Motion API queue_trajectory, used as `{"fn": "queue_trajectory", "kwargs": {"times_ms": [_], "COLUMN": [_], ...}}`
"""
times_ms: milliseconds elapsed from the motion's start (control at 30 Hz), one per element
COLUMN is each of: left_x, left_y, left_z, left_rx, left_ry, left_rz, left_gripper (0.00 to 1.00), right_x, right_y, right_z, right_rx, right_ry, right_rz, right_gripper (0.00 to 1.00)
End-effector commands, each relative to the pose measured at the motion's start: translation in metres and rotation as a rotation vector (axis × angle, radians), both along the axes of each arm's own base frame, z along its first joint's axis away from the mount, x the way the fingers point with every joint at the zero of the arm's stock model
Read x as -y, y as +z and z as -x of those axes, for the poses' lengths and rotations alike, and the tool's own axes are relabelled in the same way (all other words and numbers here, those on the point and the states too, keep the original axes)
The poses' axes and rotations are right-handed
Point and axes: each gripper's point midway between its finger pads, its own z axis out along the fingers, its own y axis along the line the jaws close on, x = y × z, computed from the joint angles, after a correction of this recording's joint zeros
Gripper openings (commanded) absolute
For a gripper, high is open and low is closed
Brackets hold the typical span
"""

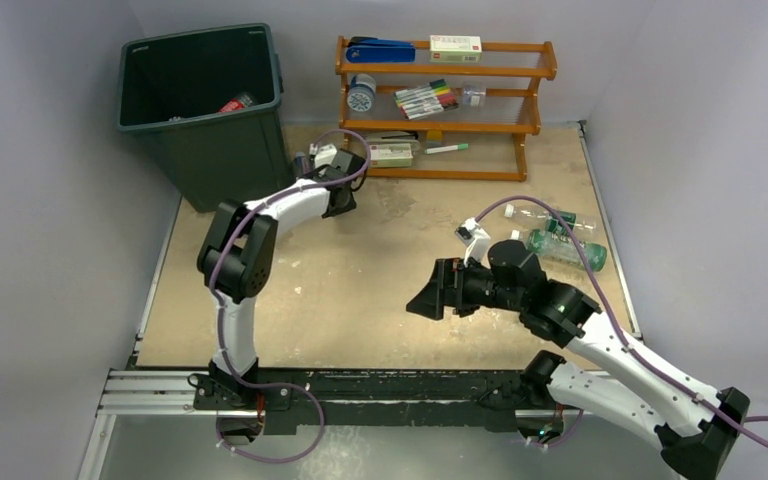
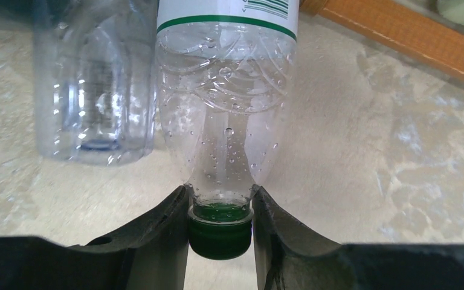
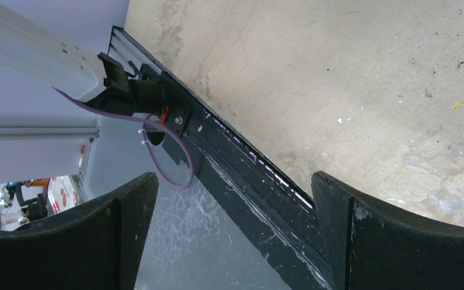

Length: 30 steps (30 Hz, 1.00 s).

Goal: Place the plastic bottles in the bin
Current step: Pick up the plastic bottle at the center of the board.

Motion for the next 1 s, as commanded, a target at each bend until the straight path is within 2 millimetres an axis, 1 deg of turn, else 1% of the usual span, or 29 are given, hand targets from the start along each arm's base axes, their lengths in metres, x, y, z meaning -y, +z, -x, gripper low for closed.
{"fn": "queue_trajectory", "kwargs": {"times_ms": [0,100,333,500,700,967], "left_x": [0.000,-0.005,-0.014,-0.014,-0.006,0.011], "left_y": [0.065,0.087,0.140,0.180,0.233,0.290], "left_z": [0.005,0.015,0.030,0.037,0.038,0.036], "left_rx": [0.111,0.139,0.206,0.270,0.360,0.466], "left_ry": [-0.019,-0.020,-0.026,-0.046,-0.107,-0.206], "left_rz": [0.064,0.073,0.096,0.132,0.183,0.262], "left_gripper": [0.27,0.27,0.27,0.28,0.29,0.31], "right_x": [-0.008,-0.010,-0.008,-0.006,-0.007,-0.006], "right_y": [0.007,0.010,0.013,0.014,0.017,0.020], "right_z": [-0.006,-0.007,-0.005,-0.002,-0.002,0.000], "right_rx": [0.047,0.050,0.053,0.050,0.049,0.046], "right_ry": [0.009,0.012,0.009,0.004,0.004,-0.001], "right_rz": [-0.038,-0.048,-0.061,-0.071,-0.085,-0.095], "right_gripper": [0.99,0.99,0.99,0.99,0.99,0.98]}}
